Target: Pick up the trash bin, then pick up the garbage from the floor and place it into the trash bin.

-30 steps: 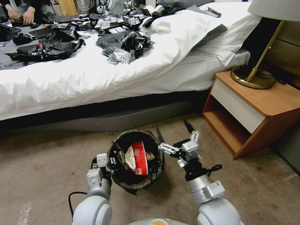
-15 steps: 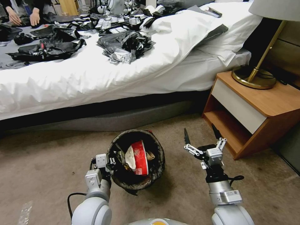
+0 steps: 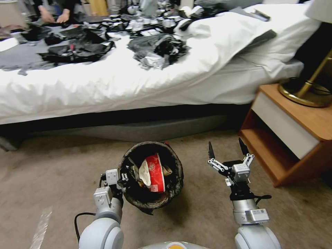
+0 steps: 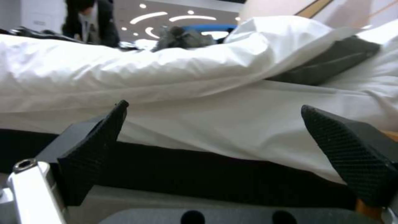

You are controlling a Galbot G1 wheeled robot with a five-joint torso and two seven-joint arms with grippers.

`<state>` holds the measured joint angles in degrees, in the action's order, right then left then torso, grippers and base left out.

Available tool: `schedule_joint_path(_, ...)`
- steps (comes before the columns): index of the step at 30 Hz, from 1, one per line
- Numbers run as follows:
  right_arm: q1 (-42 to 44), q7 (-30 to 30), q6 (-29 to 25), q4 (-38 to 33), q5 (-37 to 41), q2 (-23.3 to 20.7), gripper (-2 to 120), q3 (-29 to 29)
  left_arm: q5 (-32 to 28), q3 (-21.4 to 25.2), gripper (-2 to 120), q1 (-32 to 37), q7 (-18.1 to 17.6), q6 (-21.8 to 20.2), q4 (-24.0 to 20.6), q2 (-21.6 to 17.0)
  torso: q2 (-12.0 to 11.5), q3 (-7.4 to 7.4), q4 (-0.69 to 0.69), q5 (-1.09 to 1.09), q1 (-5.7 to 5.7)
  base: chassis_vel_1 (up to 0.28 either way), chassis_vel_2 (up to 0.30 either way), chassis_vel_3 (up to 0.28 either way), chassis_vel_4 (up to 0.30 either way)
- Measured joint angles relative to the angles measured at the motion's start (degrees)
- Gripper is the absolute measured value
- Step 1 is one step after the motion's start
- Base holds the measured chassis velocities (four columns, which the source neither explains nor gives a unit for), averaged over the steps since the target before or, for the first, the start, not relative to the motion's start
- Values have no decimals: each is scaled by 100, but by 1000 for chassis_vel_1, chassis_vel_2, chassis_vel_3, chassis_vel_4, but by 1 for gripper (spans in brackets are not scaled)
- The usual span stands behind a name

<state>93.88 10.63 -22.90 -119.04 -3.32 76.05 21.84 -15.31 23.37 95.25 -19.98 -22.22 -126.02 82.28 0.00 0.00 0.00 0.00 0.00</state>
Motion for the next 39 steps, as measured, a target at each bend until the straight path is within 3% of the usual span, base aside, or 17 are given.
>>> schedule_joint_path(39, -10, -142, -113, 14, -77, -18, 100, 10, 7, 15, 0, 18, 4, -10, -92, 10, 0, 0, 1, 0, 0, 122, 124, 121, 120)
